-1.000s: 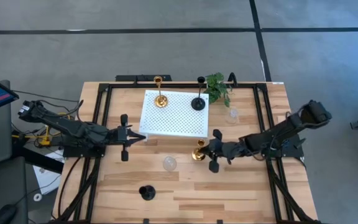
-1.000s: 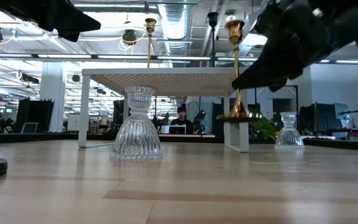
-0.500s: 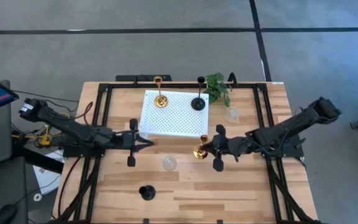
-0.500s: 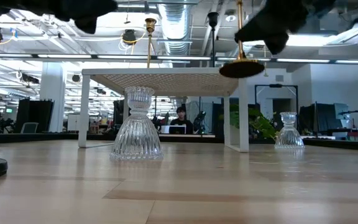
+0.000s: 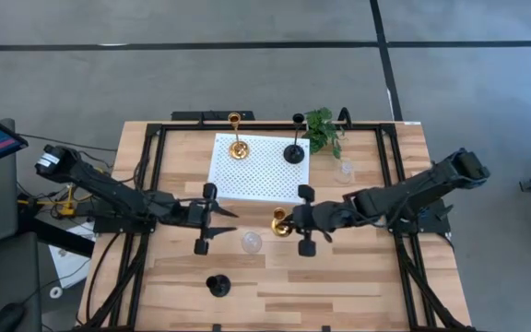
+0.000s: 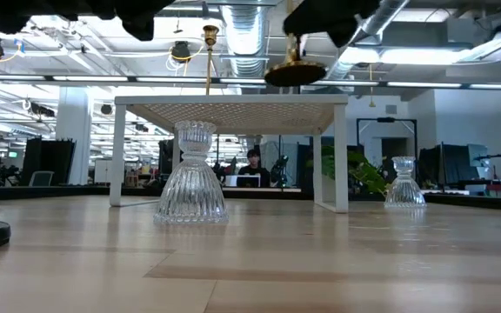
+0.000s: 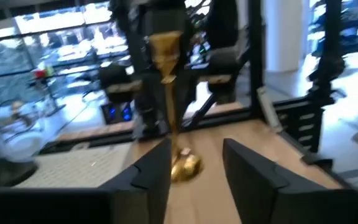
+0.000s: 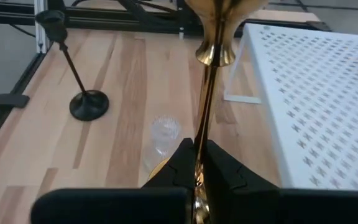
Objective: Pick & Place candle stick holders
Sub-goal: Put the gold candle holder on the shelf
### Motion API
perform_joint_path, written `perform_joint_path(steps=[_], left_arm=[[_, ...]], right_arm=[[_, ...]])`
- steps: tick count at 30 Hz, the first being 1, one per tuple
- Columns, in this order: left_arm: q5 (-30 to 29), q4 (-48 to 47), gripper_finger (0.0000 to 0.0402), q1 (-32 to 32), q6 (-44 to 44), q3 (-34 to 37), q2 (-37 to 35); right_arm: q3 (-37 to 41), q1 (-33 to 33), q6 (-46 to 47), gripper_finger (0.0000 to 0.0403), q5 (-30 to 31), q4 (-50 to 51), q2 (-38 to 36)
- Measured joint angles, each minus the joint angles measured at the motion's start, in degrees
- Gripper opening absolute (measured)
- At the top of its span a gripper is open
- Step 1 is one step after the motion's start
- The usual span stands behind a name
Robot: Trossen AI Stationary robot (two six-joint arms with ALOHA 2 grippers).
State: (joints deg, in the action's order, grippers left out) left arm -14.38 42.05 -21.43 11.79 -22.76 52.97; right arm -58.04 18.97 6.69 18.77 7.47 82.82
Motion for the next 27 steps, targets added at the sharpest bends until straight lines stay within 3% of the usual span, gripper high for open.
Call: perform_joint_path(steps=[6,11,19,27], left_arm=[[-0.8,2.0,0.0177,0.1,-3.4,-3.6,4.4],[-4.5,1.3,0.0174,0.4,-2.8,-6.4,7.3],[-4.4,0.0,0.0162,5.3,-3.6,-8.5,7.8],[7.8,0.0,0.0152,12.5,-12.9,-8.5,10.8]], right_arm=[[-3.9,-2.6,-2.4,0.0005,-3.8,0.0,4.4],[-6.0,-4.2,-4.7,0.0005,-7.0,0.1,5.6],[-6.1,-6.4,-6.8,0.0005,-9.0,-0.3,5.6],[-6.1,-8.4,-7.3,0.0005,-9.8,-0.7,5.6]])
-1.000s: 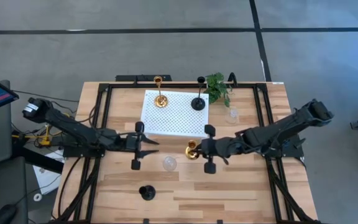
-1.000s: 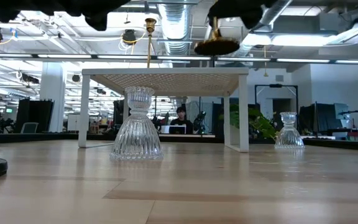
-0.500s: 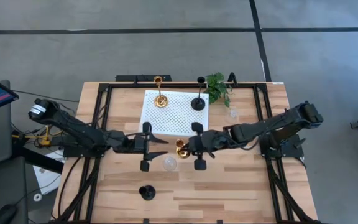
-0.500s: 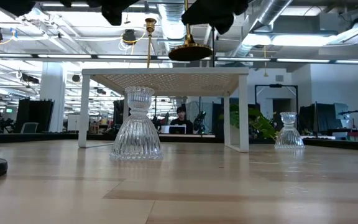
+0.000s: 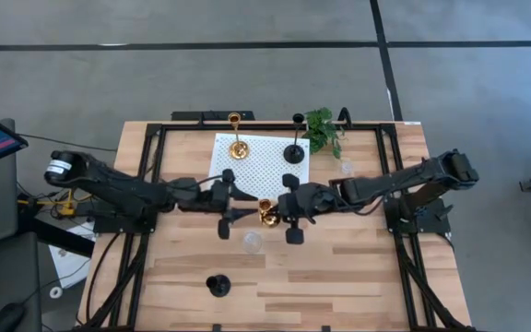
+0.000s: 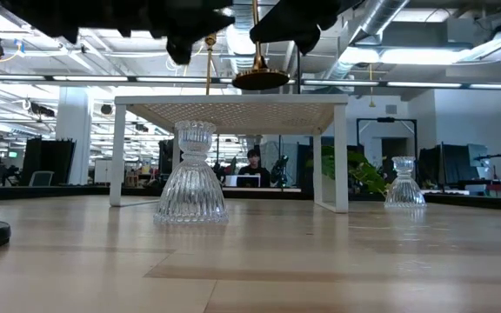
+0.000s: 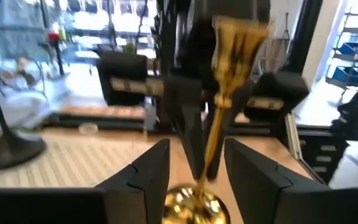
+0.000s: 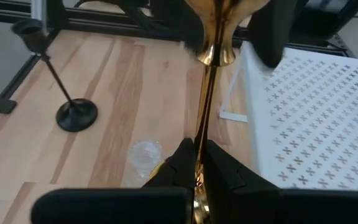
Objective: Pick & Place candle stick holders
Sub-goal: Put the gold candle holder on the shelf
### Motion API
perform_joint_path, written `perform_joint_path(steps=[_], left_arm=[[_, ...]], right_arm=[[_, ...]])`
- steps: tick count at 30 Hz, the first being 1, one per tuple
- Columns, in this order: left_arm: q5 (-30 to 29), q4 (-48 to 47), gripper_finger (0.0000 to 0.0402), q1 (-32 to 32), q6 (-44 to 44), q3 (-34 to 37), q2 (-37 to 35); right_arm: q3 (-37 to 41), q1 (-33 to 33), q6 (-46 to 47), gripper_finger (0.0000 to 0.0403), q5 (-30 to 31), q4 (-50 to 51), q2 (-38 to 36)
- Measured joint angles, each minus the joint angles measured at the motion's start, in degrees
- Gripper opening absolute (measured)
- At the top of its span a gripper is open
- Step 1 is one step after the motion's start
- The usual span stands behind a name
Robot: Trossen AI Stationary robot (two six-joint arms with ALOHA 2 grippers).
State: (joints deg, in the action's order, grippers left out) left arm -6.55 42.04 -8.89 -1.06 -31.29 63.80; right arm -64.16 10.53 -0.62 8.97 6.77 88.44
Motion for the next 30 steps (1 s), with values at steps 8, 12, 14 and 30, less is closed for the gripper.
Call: perform_joint_path(steps=[8,12,14,30], left_arm=[[1.0,0.5,0.0148,2.0,-4.3,0.0,1.8],[1.8,0.4,0.0145,1.4,-7.0,0.0,1.8],[2.9,0.3,0.0142,1.6,-7.0,0.0,1.8],[10.2,-5.2,0.0117,3.3,-2.2,-7.5,5.8]], right_arm=[[0.0,-0.6,-1.5,0.0005,-0.1,0.0,0.0],[0.0,-0.6,-2.4,0.0005,-0.4,0.1,0.0],[0.0,-0.9,-2.5,0.0005,-1.5,0.0,0.0],[0.0,-1.7,-2.4,0.0007,-3.4,-0.8,0.0]])
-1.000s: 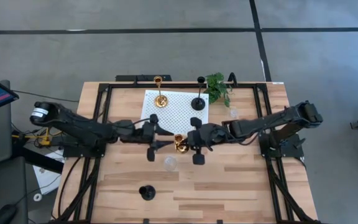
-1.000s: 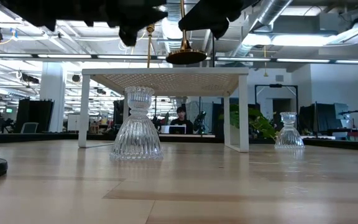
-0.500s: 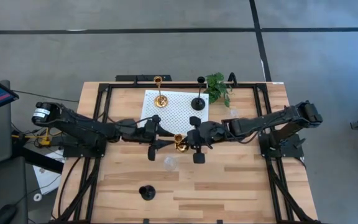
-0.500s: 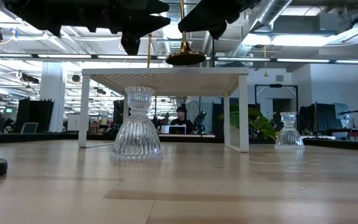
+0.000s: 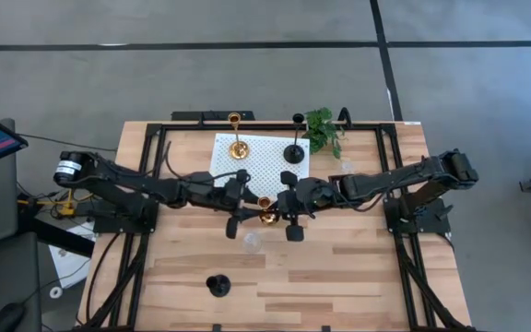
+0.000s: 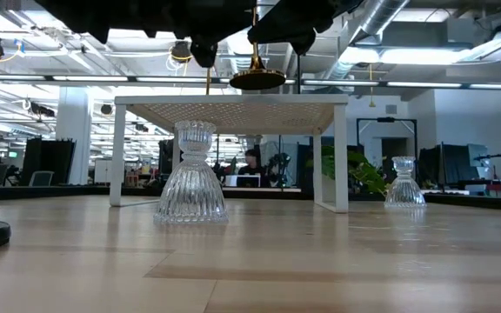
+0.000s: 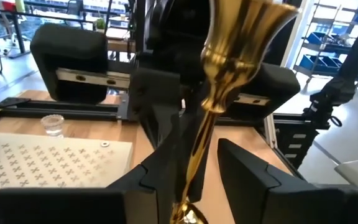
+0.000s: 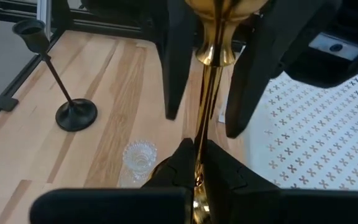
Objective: Pick & Place candle stick holders
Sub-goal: Put the gold candle holder on the shelf
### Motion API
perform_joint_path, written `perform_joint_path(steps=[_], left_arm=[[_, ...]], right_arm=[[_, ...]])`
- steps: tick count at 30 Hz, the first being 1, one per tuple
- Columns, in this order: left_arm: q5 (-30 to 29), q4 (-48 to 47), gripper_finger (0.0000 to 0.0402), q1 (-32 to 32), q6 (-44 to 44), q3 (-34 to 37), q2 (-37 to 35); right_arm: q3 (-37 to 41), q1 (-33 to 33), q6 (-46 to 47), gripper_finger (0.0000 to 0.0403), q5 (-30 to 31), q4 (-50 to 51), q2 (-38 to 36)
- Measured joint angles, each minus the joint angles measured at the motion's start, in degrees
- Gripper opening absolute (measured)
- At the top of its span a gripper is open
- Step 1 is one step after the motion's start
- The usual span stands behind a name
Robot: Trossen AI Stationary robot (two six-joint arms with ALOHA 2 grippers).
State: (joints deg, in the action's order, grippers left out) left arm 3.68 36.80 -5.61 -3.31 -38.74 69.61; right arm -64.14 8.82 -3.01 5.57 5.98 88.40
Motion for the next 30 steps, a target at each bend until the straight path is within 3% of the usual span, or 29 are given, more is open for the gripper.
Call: perform_joint_path(steps=[25,30], left_arm=[[-0.9,1.0,0.0105,0.0,0.1,-1.4,0.6],[-0.8,1.0,0.0088,0.0,0.1,-1.4,0.6]], right_arm=[[0.0,0.0,0.0,0.0008,0.0,0.0,0.0],[0.0,0.0,0.0,0.0008,0.0,0.0,0.0]])
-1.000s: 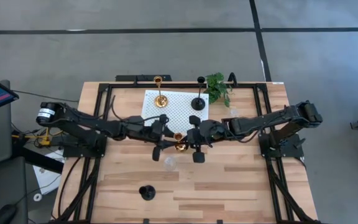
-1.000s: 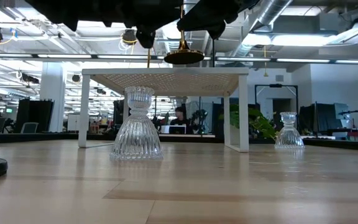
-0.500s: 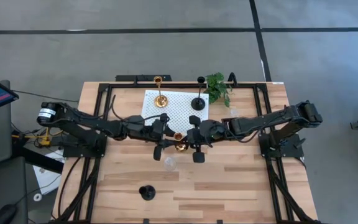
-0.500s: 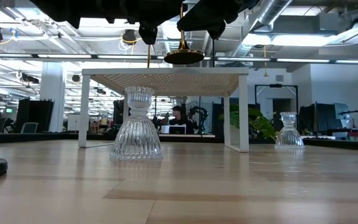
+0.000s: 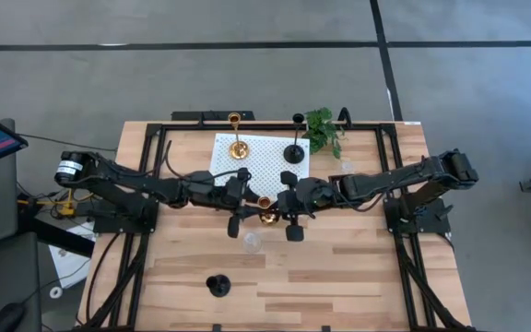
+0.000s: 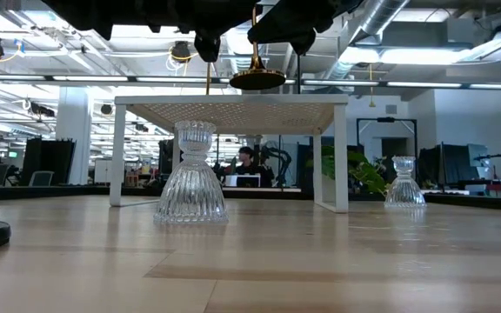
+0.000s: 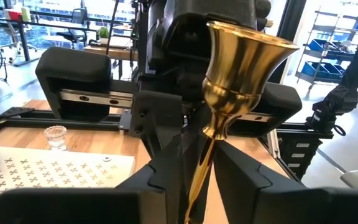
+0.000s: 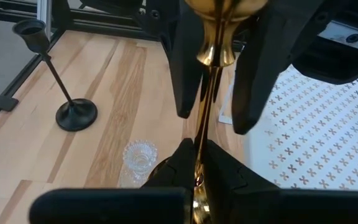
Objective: Pick & Place candle stick holders
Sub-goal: Put the gold candle holder on the shelf
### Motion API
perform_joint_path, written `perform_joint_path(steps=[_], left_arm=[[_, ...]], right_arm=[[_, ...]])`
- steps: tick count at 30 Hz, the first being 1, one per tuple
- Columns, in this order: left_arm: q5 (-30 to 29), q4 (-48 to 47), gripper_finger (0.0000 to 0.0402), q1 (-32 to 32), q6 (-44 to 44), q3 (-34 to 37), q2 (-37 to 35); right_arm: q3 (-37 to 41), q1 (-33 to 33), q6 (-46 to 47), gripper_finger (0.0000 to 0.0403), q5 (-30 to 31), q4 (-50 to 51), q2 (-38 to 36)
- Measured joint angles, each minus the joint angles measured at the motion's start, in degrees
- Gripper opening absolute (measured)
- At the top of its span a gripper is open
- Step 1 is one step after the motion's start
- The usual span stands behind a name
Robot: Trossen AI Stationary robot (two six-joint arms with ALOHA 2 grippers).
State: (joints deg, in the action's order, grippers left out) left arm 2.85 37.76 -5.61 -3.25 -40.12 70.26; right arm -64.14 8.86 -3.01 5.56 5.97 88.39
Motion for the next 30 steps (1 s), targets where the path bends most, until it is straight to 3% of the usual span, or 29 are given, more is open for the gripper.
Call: perform_joint_path(steps=[8,16,30], left_arm=[[0.0,0.0,0.0015,0.0,2.6,0.0,0.0],[0.0,0.0,0.0023,0.0,3.6,0.0,0.0],[0.0,-0.9,0.0013,0.0,4.3,0.2,0.0]], right_arm=[[0.0,0.0,0.3,0.0009,-0.2,0.0,0.0],[0.0,0.0,0.0,0.0016,-0.1,0.0,0.0],[0.0,0.1,-0.2,0.0109,0.0,3.5,-2.9]])
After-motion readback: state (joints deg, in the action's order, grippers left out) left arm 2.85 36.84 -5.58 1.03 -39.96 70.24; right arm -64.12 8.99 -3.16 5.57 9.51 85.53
